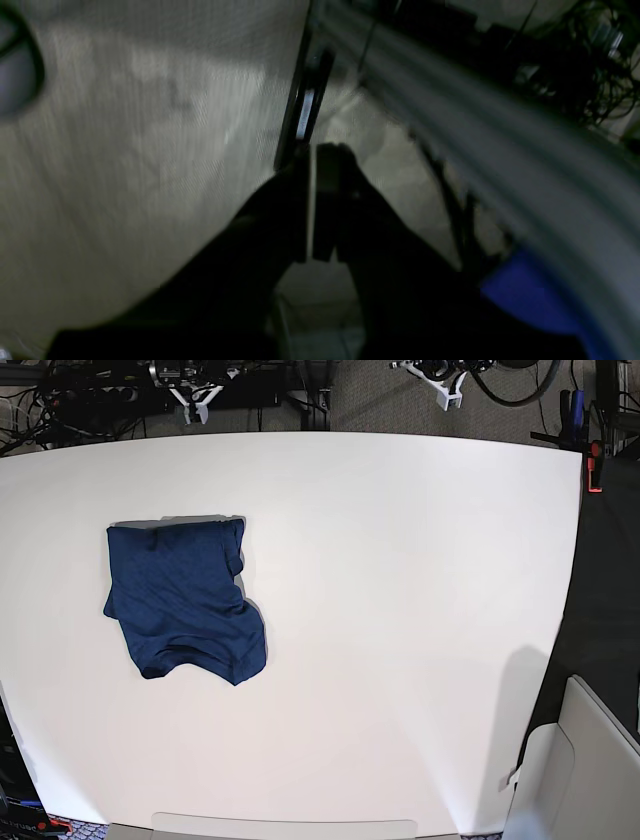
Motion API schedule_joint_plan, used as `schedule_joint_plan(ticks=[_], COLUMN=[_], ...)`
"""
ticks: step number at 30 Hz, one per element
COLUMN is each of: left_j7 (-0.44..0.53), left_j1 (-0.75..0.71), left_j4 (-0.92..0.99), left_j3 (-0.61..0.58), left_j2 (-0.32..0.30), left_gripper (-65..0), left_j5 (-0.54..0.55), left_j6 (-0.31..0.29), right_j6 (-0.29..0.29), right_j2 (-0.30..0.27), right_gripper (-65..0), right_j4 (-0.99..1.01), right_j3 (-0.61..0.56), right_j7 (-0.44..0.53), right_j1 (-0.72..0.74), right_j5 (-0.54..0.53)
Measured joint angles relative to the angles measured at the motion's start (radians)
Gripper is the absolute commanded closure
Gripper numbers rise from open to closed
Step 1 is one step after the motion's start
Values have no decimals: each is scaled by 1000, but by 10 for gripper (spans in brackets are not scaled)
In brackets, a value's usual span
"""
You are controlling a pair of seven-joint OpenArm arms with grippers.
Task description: Fold the T-shirt properly
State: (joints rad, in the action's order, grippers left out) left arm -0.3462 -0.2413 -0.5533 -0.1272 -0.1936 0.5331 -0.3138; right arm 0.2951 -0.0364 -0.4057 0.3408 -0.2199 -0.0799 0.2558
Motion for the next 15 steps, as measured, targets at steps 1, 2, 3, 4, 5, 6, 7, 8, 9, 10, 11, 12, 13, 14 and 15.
schedule_joint_plan(ticks=[1,2,3,4,5,6,7,8,9,10,11,12,13,14,15], left_j7=[20,27,45,46,48,49,52,56,56,57,63,78,110,137,150], left_j1=[19,34,48,53,59,58,57,56,56,56,57,59,59,59,59], left_j4=[27,47,72,83,94,95,96,95,96,95,95,95,96,96,97], left_j3=[-14,-17,-22,-23,-23,-23,-23,-23,-23,-23,-23,-23,-23,-23,-23], left_j2=[6,14,22,31,47,58,68,81,92,100,108,112,116,117,119], left_gripper=[0,0,0,0,0,0,0,0,0,0,0,0,0,0,0], left_j5=[0,0,3,-2,-1,-1,-1,0,-1,-1,-1,-1,-1,-2,-1], left_j6=[1,7,6,6,8,8,4,4,4,4,3,3,5,4,5], right_j6=[-38,-66,-93,-130,-164,-202,-227,-251,-289,-321,-341,-362,-374,-391,-407], right_j2=[17,32,51,66,83,96,106,119,130,140,150,159,169,179,185], right_gripper=[-69,-69,-69,-69,-69,-69,-70,-70,-70,-70,-70,-70,-70,-70,-70], right_j4=[10,11,11,11,12,13,13,12,13,12,13,13,13,14,16], right_j3=[0,0,0,-1,-2,-2,-2,-2,-2,-2,-2,-2,-2,-2,-2], right_j7=[14,18,32,39,46,49,60,60,60,58,57,58,61,75,97], right_j1=[8,14,17,19,24,25,27,27,27,27,26,25,25,24,24], right_j5=[31,58,90,104,144,156,168,189,204,216,219,222,225,225,227])
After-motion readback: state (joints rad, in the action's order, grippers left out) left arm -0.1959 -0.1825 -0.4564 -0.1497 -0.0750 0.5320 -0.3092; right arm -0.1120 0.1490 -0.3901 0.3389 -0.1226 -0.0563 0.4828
